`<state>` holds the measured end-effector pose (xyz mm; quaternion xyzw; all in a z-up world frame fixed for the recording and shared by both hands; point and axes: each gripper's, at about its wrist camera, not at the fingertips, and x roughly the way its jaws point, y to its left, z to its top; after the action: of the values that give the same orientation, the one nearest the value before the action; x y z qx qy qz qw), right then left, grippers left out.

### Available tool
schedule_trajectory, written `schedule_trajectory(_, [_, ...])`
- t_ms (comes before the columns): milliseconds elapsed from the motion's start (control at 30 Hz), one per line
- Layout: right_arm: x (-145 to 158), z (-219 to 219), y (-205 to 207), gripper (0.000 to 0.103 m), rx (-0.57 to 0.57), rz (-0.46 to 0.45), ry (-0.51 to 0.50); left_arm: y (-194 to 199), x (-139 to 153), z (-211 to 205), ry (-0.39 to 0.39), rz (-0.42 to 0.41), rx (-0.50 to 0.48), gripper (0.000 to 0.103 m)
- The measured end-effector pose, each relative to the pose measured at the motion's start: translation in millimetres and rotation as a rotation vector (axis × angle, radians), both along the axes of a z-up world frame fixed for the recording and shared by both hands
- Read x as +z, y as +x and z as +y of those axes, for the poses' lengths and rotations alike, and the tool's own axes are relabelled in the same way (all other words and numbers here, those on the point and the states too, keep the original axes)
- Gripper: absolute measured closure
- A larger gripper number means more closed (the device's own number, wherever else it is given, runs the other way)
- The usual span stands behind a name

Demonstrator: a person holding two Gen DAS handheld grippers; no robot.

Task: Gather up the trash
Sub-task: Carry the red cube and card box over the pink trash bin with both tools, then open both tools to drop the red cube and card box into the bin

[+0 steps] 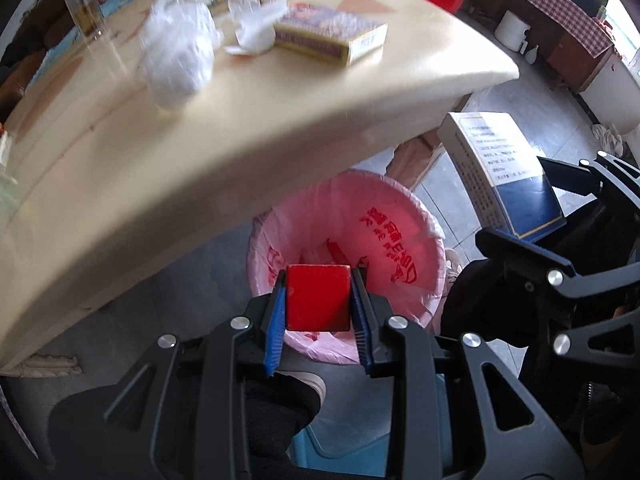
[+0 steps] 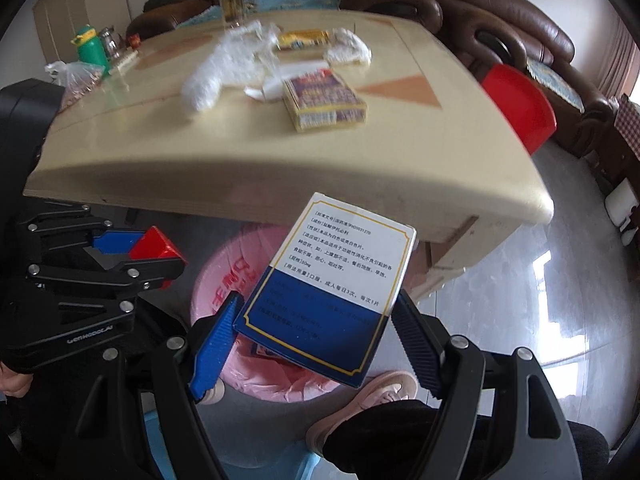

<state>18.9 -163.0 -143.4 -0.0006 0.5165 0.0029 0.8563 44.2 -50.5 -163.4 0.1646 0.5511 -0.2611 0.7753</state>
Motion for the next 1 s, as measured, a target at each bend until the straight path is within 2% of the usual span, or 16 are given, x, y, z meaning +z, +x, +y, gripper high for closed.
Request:
schedule_trajectory(233, [-29.9, -6.3, 8.7, 0.030, 0.009, 0.065, 0.009, 9.8, -25.6, -5.3, -0.025, 0.093, 0.002, 0.073])
schedule_trajectory(800, [-97.2, -2.6, 27.8, 0.030, 0.097, 0.230, 0.051, 28.7, -89.3, -21.7, 0.039, 0.238, 0.000, 0.073])
schedule_trajectory(1000, [-114.8, -1.0, 31.3, 0.030, 0.122, 0.273, 0.065, 33.2, -106.9, -24.5, 0.066, 0.264, 0.000, 0.073])
